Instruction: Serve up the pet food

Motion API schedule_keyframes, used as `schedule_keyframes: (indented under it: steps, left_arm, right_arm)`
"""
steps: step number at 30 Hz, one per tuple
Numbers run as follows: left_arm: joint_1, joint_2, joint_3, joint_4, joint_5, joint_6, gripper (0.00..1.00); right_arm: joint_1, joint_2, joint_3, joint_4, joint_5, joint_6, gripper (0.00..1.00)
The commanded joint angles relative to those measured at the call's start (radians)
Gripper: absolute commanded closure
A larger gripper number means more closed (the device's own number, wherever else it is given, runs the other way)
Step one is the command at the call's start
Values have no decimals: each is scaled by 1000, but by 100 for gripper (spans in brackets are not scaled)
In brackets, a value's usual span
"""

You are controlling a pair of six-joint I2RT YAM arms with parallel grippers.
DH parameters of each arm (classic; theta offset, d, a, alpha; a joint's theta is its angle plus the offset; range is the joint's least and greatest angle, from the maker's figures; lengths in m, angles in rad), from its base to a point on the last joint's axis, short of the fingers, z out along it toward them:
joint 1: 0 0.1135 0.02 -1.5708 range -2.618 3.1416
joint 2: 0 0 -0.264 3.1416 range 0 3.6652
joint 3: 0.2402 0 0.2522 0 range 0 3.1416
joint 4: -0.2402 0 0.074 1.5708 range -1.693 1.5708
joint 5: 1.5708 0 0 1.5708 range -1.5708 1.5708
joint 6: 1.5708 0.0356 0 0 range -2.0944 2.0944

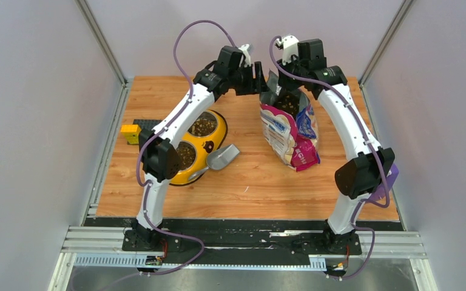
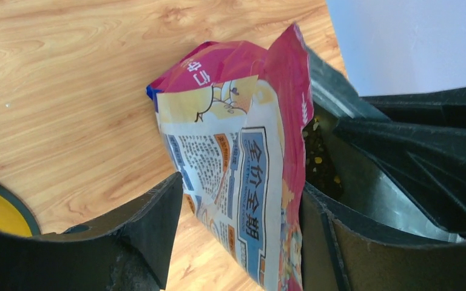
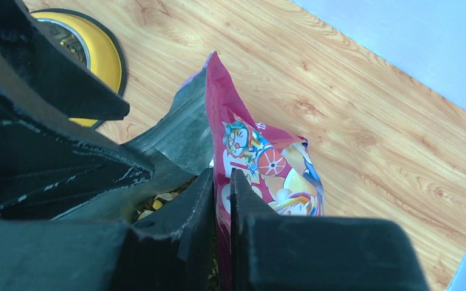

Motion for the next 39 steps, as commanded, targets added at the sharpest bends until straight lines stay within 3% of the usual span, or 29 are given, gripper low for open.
schedule_keyframes:
  steps: [1, 4, 6, 8, 9, 10, 11, 12, 16, 23, 29, 32, 39]
  left_arm:
    - [-9, -76, -7, -82, 33, 51, 28]
    - [-21, -85, -21, -99, 61, 45, 29]
    - [-23, -96, -48, -83, 84, 26, 39]
    - [-25, -104, -68, -54, 115, -3, 55]
    - [-24, -102, -67, -39, 134, -21, 71]
    - [-24, -100, -59, -33, 150, -28, 79]
    - [-24, -94, -52, -26, 157, -39, 94]
    - [-22, -88, -34, -25, 169, -43, 99]
    - [-3, -87, 15, 3, 195, -57, 100]
    - [94, -128, 36, 142, 259, -149, 100]
    - [102, -158, -17, 185, 280, -193, 100]
    - [107, -153, -17, 215, 287, -170, 100]
    - [87, -104, 36, 420, 491, -98, 100]
  right_arm:
    - [-4, 18, 15, 31, 23, 46, 87]
    - [-4, 23, 10, 33, 21, 58, 81]
    - [-4, 25, 5, 35, 19, 68, 78]
    - [-4, 27, -2, 36, 9, 77, 78]
    - [-4, 28, -4, 37, 6, 87, 82]
    - [-4, 29, -5, 38, 6, 98, 90]
    - [-4, 30, -7, 40, 6, 110, 97]
    - [-4, 29, -7, 42, 4, 128, 100]
    - [-4, 27, 7, 44, 5, 215, 100]
    - [0, 1, 83, 23, -41, 515, 100]
    - [0, -16, 125, 0, -22, 567, 100]
    - [1, -8, 154, -36, 31, 648, 100]
    - [-1, -33, 139, -118, 313, 810, 100]
